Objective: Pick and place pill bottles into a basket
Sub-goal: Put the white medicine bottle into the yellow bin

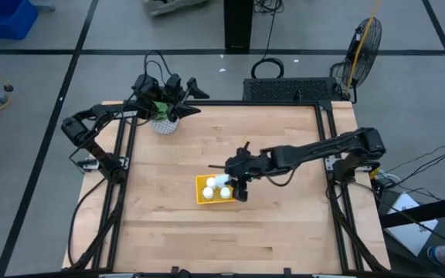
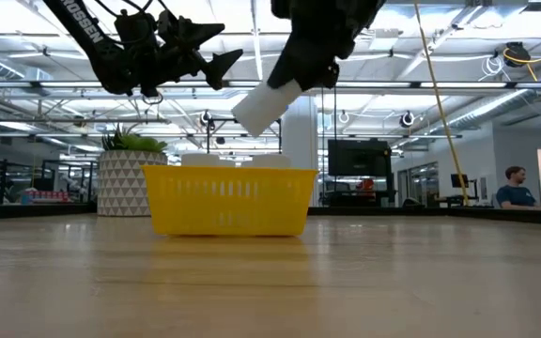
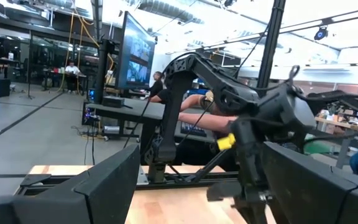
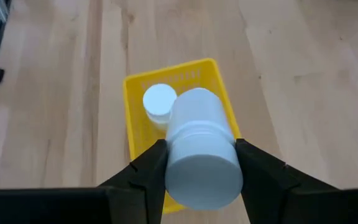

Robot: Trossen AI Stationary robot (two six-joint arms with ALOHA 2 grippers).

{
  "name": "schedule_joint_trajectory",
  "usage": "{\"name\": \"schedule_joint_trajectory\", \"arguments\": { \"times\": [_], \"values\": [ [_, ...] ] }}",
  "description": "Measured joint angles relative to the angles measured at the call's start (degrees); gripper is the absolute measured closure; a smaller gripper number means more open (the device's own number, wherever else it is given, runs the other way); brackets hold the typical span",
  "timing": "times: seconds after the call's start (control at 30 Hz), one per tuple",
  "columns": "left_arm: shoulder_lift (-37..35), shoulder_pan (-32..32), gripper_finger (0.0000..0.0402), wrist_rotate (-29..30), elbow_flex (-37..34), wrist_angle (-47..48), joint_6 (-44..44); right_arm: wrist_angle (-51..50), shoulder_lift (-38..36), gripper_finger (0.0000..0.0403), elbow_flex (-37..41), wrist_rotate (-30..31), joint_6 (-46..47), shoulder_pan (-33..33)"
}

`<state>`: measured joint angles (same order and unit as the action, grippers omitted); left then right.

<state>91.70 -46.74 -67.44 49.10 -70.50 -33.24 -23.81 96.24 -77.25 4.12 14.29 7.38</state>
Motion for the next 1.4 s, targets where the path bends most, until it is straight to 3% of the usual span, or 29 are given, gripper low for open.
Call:
{"name": "schedule_joint_trajectory", "arguments": {
  "times": [0.43,0.87,1.4],
  "values": [
    [0.00,0.00,0.0062,0.00,0.00,0.00,-0.02,-7.12,7.98,0.0254,-11.30,-1.38,-5.81,0.24],
    [0.00,0.00,0.0062,0.00,0.00,0.00,-0.04,-9.10,8.76,0.0254,-11.52,-1.45,-6.20,0.61],
    [0.00,-0.01,0.0062,0.02,0.00,-0.01,-0.01,-7.59,14.50,0.0254,-11.46,-5.99,-6.20,1.05]
  ]
}}
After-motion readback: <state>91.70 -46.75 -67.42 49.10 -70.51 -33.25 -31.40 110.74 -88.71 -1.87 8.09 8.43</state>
